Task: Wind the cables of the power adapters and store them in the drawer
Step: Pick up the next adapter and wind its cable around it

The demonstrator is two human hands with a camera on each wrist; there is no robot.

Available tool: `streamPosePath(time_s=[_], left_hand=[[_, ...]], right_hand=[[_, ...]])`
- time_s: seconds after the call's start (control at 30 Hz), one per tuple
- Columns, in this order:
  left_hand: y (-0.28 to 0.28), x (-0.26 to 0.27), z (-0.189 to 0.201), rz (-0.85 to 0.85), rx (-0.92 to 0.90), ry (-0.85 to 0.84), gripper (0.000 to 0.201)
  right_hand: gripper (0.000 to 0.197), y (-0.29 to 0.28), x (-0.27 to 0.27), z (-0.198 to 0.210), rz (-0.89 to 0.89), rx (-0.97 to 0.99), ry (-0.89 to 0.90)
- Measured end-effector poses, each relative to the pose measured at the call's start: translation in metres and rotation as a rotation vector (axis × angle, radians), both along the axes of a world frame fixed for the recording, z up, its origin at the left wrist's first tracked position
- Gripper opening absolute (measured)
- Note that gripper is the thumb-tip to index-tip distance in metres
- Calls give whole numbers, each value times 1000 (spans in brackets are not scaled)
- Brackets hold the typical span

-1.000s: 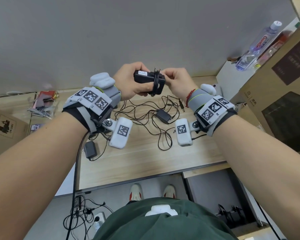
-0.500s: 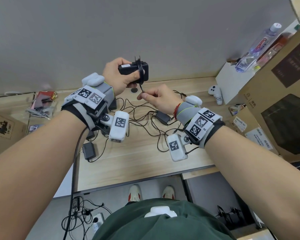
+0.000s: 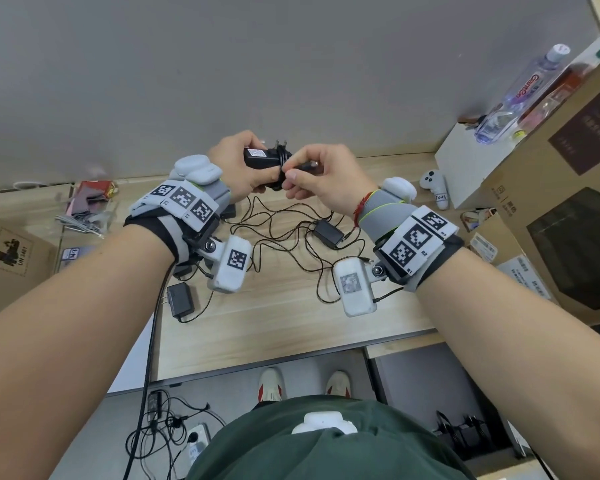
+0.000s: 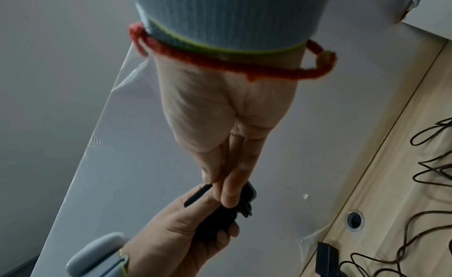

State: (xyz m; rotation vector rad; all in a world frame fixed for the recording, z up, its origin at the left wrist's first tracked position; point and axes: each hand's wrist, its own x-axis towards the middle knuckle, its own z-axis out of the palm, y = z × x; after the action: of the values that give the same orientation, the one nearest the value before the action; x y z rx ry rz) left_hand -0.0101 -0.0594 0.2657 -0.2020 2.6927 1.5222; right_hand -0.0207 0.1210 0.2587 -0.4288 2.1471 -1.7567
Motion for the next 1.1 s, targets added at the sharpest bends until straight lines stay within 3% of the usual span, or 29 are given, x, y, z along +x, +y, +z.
streamPosePath(time_s=[0.2, 0.37, 0.5, 0.7, 0.8, 0.87, 1.1], left_hand=[[-1, 2, 3, -90, 14, -36, 31], [2, 3, 1, -92, 7, -17, 30], [3, 2, -3, -78, 65, -19, 53], [5, 1, -2, 33, 197, -12, 37], [12, 0, -1, 91, 234, -24, 36], [17, -2, -1, 145, 256, -36, 34], [25, 2, 1, 70, 277, -68, 35]], right_hand=[[11, 6, 1, -3, -3, -183, -139], [11, 8, 3, -5, -31, -223, -122], [11, 9, 6, -6, -73, -188, -34], [11, 1, 14, -5, -66, -194, -68], [36, -3, 16, -4, -99, -163, -128], [41, -5, 17, -4, -114, -149, -162], [29, -5, 8, -6, -248, -132, -225]])
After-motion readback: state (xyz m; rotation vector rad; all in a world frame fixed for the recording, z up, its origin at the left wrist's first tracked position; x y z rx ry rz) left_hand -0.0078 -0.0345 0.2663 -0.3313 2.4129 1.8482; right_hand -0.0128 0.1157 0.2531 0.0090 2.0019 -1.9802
